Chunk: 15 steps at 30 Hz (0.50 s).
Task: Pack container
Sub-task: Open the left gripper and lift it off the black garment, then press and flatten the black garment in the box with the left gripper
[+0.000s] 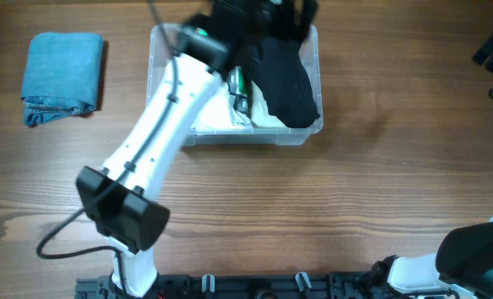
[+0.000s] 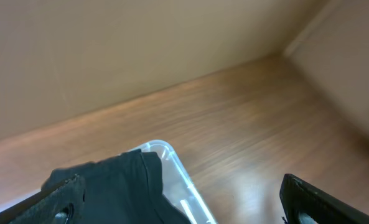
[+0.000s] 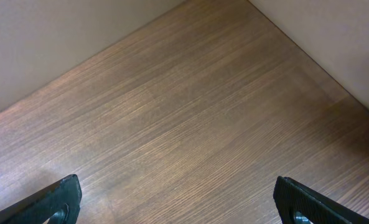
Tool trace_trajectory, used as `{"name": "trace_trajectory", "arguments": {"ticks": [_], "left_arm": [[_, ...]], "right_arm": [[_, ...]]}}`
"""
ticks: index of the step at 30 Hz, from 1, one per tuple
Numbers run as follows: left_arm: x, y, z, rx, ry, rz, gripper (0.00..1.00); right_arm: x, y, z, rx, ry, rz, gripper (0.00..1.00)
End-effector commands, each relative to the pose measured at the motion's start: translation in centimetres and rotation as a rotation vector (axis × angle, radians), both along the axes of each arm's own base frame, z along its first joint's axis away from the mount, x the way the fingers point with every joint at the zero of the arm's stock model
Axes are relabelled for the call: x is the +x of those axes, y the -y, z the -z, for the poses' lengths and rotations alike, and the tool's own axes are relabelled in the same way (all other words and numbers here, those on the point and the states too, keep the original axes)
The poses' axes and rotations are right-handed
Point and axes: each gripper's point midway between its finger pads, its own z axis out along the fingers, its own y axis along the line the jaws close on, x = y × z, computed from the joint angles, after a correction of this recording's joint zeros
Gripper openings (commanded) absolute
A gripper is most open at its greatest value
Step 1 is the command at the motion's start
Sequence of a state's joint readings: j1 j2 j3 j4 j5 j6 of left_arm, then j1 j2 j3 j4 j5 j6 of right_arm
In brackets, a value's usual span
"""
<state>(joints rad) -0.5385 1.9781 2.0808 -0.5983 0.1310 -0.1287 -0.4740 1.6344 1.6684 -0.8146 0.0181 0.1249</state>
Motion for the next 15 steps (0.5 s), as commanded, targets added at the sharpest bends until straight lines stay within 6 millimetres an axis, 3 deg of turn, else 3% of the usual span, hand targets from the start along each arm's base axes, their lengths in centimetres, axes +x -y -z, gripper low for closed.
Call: {"name": "trace_trajectory", "arguments": {"ticks": [1, 3, 7, 11, 15], "left_arm": [[-0.3, 1.3, 1.1, 0.387, 0.227, 0.010, 1.00], [-0.5, 2.0, 2.3, 0.464, 0.238, 0.009, 1.00], [0.1, 1.8, 6.9, 0.596, 0.182, 0.014, 0.98], [0.8, 0.3, 11.6, 0.737, 0.107, -0.014, 0.99], [1.0, -2.4, 14.0, 0.854, 0.042, -0.096, 1.00]], "right_arm": [[0.3, -0.2, 0.8, 0.007, -0.016, -0.025, 1.00], [0.3, -0.2, 0.8, 0.007, -0.016, -0.025, 1.00], [0.3, -0.2, 0.8, 0.007, -0.016, -0.025, 1.00], [0.3, -0.2, 0.8, 0.007, -0.016, -0.025, 1.00], [0.3, -0.2, 0.8, 0.007, -0.016, -0.025, 1.00]]}}
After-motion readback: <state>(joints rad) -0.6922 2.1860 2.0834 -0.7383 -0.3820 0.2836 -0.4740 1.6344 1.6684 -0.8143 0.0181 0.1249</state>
